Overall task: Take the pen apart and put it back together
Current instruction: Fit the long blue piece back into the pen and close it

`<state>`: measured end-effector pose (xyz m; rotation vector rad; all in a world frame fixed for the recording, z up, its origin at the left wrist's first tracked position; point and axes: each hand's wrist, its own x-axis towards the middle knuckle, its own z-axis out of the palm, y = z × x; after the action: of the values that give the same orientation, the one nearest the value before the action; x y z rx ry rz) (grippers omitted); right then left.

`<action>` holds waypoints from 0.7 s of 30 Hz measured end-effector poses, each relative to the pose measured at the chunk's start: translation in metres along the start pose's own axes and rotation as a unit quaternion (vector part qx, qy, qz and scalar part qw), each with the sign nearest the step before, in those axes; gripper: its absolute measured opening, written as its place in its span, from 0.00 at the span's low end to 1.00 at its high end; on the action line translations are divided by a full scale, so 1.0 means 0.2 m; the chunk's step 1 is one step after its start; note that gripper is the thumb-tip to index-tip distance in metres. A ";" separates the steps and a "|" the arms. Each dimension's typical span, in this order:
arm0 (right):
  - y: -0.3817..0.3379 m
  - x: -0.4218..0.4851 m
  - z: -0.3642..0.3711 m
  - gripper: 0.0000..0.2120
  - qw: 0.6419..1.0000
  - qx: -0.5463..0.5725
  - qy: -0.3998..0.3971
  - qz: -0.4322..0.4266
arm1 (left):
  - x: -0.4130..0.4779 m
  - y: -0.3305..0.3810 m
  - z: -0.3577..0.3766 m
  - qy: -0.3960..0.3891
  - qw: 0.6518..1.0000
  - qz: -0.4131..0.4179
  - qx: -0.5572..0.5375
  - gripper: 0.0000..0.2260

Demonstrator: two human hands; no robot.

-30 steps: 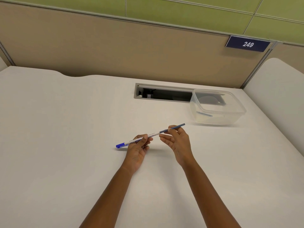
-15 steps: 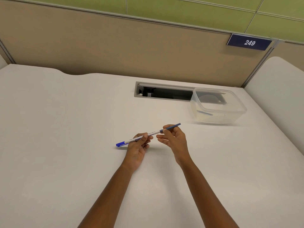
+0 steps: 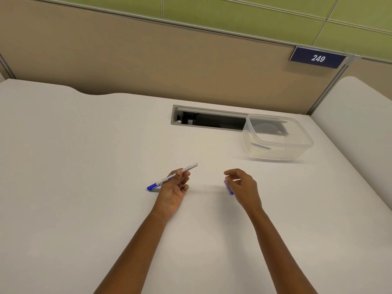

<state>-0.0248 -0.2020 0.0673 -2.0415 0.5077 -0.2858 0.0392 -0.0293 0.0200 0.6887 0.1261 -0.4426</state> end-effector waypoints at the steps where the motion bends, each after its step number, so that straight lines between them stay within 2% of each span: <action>1: 0.03 0.00 -0.02 0.08 0.999 -0.036 0.026 -0.002 | -0.01 0.00 0.01 0.002 1.000 0.002 -0.002 0.23; 3: 0.09 0.00 -0.03 0.08 0.994 -0.097 0.052 0.004 | 0.00 -0.01 0.01 0.003 1.000 0.005 -0.018 0.24; 6: 0.15 -0.04 -0.02 0.08 0.985 -0.165 0.049 0.015 | -0.01 -0.01 0.02 0.000 0.999 0.004 -0.035 0.22; 8: 0.17 -0.06 0.00 0.10 0.980 -0.194 0.048 0.002 | -0.01 -0.01 0.03 0.000 0.999 0.001 -0.043 0.16; 10: 0.17 -0.07 0.02 0.10 0.977 -0.206 0.052 -0.004 | -0.02 0.00 0.05 0.018 0.999 -0.004 -0.046 0.03; 11: 0.17 -0.07 0.02 0.08 0.977 -0.206 0.052 -0.003 | -0.02 0.00 0.05 0.023 0.998 0.001 -0.051 0.06; 13: 0.16 -0.06 0.03 0.05 0.979 -0.197 0.050 0.007 | -0.01 -0.01 0.04 0.030 0.999 -0.010 -0.028 0.15; 16: 0.13 -0.07 0.02 0.04 0.986 -0.159 0.044 0.014 | -0.03 0.00 0.04 0.027 0.999 -0.012 0.018 0.13; 19: 0.06 -0.10 0.02 0.02 0.996 -0.069 0.048 -0.013 | -0.04 0.00 0.04 0.006 0.998 -0.011 0.065 0.14; 21: 0.00 -0.13 0.02 0.02 0.998 -0.020 0.049 -0.042 | -0.04 0.00 0.06 -0.012 0.994 -0.011 0.106 0.11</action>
<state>-0.0463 -0.1863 0.0662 -2.0976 0.4913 -0.4315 0.0315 -0.0328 0.0313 0.8907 0.0640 -0.4892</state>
